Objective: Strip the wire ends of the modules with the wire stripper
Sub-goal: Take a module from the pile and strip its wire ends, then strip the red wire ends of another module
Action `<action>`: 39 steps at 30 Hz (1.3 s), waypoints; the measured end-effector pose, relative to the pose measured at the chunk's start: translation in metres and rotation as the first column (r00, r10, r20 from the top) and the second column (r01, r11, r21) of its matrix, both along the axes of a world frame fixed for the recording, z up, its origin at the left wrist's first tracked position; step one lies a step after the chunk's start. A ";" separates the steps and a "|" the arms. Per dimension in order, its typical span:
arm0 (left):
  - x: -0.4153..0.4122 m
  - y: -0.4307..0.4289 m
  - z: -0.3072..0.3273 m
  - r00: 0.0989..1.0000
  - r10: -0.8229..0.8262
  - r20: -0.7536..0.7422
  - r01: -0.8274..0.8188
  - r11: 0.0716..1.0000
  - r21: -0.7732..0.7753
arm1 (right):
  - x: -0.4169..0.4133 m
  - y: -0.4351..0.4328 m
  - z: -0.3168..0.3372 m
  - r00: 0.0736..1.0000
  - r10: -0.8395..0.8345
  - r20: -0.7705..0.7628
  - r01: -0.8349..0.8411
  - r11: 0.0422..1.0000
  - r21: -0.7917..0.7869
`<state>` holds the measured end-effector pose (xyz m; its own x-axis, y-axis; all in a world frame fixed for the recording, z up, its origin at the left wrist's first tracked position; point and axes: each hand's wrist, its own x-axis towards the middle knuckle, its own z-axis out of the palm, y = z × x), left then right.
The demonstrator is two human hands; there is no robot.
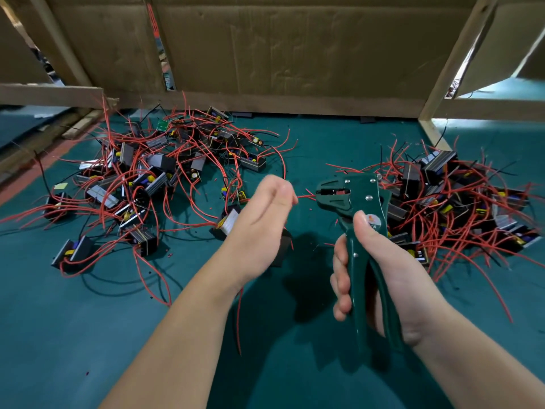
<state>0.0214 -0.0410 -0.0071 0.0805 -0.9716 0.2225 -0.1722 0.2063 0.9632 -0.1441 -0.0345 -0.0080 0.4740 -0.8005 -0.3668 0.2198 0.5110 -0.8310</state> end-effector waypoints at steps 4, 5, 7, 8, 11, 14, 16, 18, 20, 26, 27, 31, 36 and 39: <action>0.001 0.001 -0.001 0.993 0.009 0.119 -0.004 0.999 -0.039 | -0.002 -0.004 0.003 0.971 -0.024 0.237 0.007 0.997 0.074; 0.003 -0.001 0.000 0.990 0.041 0.133 -0.032 0.997 -0.068 | -0.003 -0.006 0.004 0.966 -0.025 0.257 0.006 0.997 0.076; 0.007 -0.003 0.000 0.978 0.111 0.176 -0.089 0.988 -0.130 | -0.006 -0.007 0.004 0.963 -0.005 0.271 -0.012 0.998 0.062; 0.008 -0.004 0.000 0.969 0.145 0.200 -0.113 0.980 -0.161 | -0.007 -0.007 0.004 0.961 0.025 0.274 -0.041 0.998 0.051; 0.010 -0.003 0.000 0.933 0.216 0.288 -0.147 0.959 -0.243 | -0.008 -0.004 0.002 0.936 0.179 0.303 -0.194 0.981 0.018; 0.009 -0.001 -0.002 0.905 0.236 0.354 -0.139 0.951 -0.277 | -0.007 -0.001 -0.001 0.907 0.282 0.313 -0.296 0.955 -0.001; 0.009 -0.001 -0.002 0.889 0.239 0.391 -0.127 0.948 -0.291 | -0.006 0.000 -0.002 0.899 0.308 0.311 -0.318 0.948 -0.018; 0.008 0.000 -0.001 0.877 0.237 0.417 -0.111 0.946 -0.304 | -0.006 0.001 -0.002 0.900 0.310 0.306 -0.318 0.948 -0.027; 0.007 0.000 0.000 0.867 0.244 0.434 -0.109 0.944 -0.312 | -0.005 0.001 -0.001 0.906 0.308 0.291 -0.311 0.950 -0.036; 0.005 0.001 0.000 0.840 0.271 0.469 -0.119 0.937 -0.328 | -0.004 0.002 -0.002 0.934 0.294 0.205 -0.289 0.956 -0.053; 0.005 0.001 0.000 0.838 0.276 0.471 -0.123 0.936 -0.331 | -0.004 0.002 -0.002 0.937 0.290 0.194 -0.284 0.957 -0.057; 0.006 0.000 -0.001 0.832 0.291 0.472 -0.125 0.928 -0.351 | -0.004 0.003 -0.002 0.952 0.263 0.156 -0.258 0.965 -0.055; 0.006 -0.001 -0.002 0.820 0.299 0.489 -0.124 0.926 -0.358 | -0.002 0.004 0.000 0.961 0.241 0.138 -0.237 0.971 -0.045; 0.006 -0.002 -0.003 0.812 0.311 0.494 -0.131 0.922 -0.365 | -0.001 0.005 0.000 0.973 0.199 0.120 -0.198 0.980 -0.025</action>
<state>0.0270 -0.0427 -0.0098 0.0661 -0.8193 0.5696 -0.7148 0.3594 0.5999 -0.1455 -0.0294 -0.0077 0.6642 -0.6901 -0.2874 0.2144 0.5442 -0.8111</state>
